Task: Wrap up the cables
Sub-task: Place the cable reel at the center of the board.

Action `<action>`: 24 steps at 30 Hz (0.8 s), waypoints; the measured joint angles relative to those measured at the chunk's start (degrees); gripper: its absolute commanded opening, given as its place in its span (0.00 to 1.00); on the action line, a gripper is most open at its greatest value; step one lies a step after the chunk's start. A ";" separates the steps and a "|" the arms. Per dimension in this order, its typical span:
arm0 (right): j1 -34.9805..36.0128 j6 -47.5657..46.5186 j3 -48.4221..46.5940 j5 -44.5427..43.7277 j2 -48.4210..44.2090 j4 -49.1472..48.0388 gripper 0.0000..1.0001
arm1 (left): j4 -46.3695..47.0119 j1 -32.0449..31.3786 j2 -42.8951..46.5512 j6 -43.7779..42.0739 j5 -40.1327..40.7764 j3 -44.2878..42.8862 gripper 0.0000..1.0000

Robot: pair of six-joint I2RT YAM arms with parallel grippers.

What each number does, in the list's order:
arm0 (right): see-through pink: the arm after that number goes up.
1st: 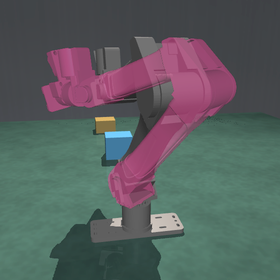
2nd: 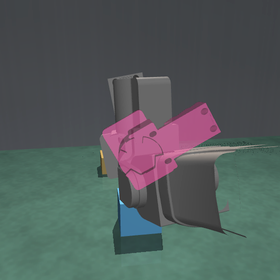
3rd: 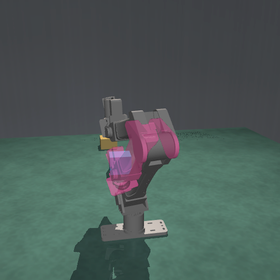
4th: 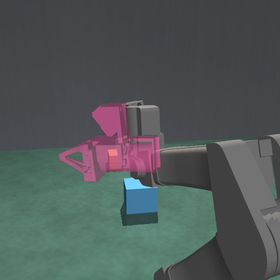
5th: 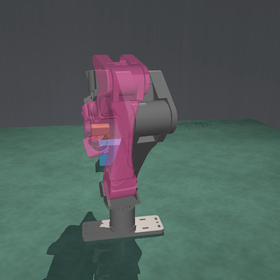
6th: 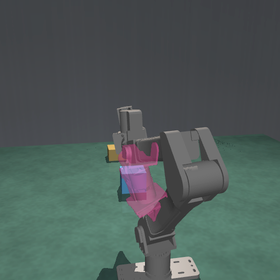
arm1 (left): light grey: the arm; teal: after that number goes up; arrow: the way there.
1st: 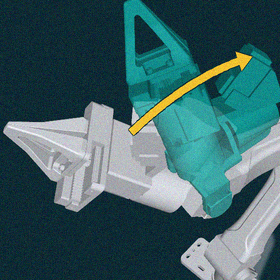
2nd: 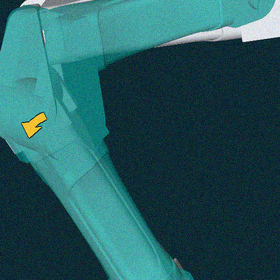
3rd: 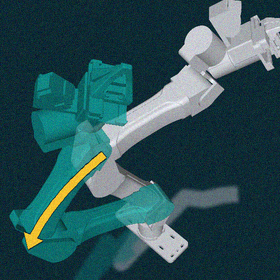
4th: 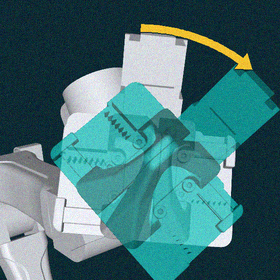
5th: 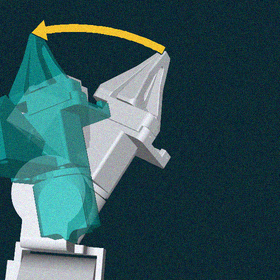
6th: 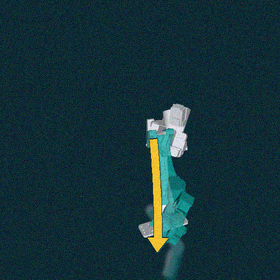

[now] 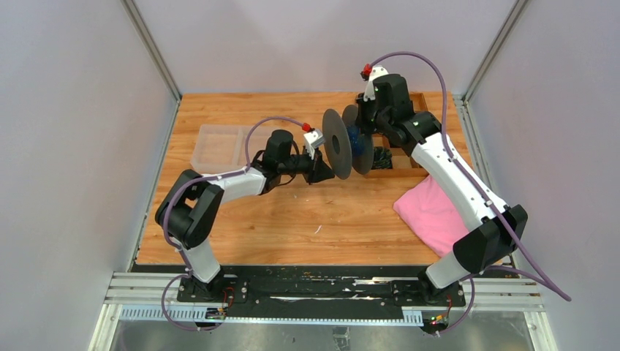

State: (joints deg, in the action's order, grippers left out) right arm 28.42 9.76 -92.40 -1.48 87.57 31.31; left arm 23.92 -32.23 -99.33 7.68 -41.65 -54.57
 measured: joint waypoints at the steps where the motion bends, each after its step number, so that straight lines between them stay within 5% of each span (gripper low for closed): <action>1: 0.00 0.00 0.00 0.02 0.00 -0.04 0.01 | 0.04 -0.13 -0.02 0.07 -0.02 0.00 0.08; 6: -0.11 0.20 0.02 -0.20 0.00 -0.20 0.01 | 0.33 -0.94 -0.57 1.40 -0.96 -0.52 0.07; 17: -0.20 -1.64 1.38 -4.70 0.57 -1.55 0.01 | 3.04 -2.47 5.20 -2.25 -4.33 7.04 0.34; 24: 0.87 -5.27 5.31 -9.16 1.62 -3.76 0.01 | -5.05 -2.47 14.14 -9.57 -4.87 7.63 0.40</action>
State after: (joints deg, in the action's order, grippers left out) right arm 29.30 4.49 -87.09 -10.63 89.19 27.55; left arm 18.87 -34.70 -85.19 -1.89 -46.52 -46.94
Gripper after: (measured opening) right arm 0.017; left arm 0.394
